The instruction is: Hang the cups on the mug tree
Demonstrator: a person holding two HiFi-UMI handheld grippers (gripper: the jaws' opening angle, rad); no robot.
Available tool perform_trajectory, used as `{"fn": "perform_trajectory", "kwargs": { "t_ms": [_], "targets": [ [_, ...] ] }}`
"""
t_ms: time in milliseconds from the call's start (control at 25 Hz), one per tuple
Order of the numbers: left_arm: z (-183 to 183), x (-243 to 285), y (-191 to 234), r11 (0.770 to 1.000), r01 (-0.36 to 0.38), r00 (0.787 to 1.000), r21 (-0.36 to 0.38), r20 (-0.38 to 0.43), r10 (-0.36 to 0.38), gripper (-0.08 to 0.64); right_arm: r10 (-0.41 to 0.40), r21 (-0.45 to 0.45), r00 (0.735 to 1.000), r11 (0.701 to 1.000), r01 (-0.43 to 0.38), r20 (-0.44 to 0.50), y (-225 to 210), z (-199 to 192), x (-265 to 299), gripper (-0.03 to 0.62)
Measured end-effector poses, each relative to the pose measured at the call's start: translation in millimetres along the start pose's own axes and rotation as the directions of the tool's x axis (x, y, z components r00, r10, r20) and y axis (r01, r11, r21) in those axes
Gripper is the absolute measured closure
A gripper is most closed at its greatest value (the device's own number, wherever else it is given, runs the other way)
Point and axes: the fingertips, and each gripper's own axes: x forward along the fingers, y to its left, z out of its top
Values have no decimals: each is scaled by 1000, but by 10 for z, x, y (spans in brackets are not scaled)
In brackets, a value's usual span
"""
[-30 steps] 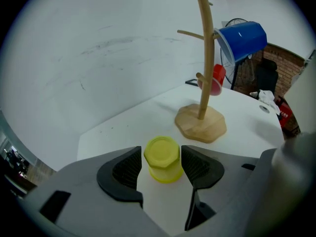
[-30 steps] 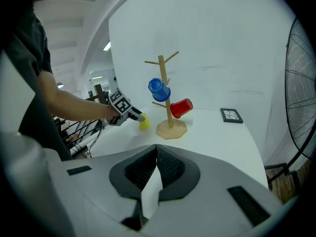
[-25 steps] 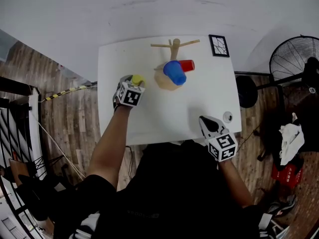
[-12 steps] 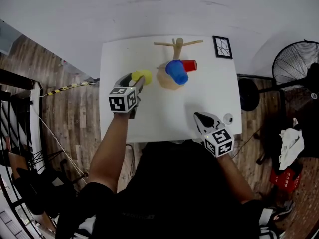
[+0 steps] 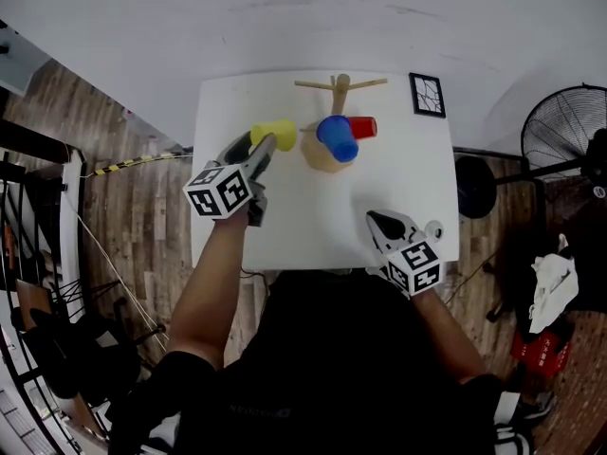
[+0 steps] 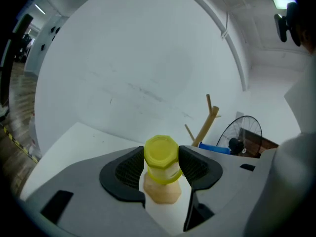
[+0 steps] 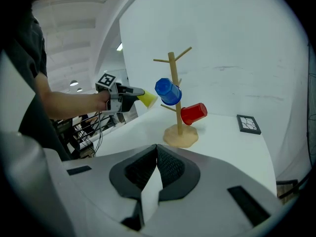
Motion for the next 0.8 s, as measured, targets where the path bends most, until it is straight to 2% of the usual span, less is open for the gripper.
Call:
{"fn": "perform_trajectory", "kwargs": {
  "t_ms": [280, 800],
  "targets": [
    [0, 153, -78, 1000, 1, 1000, 2, -26, -1, 325, 18, -12, 1000, 1000, -18, 17, 7, 76, 19, 585],
    [-276, 578, -141, 1000, 21, 993, 21, -120, -18, 325, -28, 30, 1000, 999, 27, 12, -145, -40, -139, 586]
  ]
}}
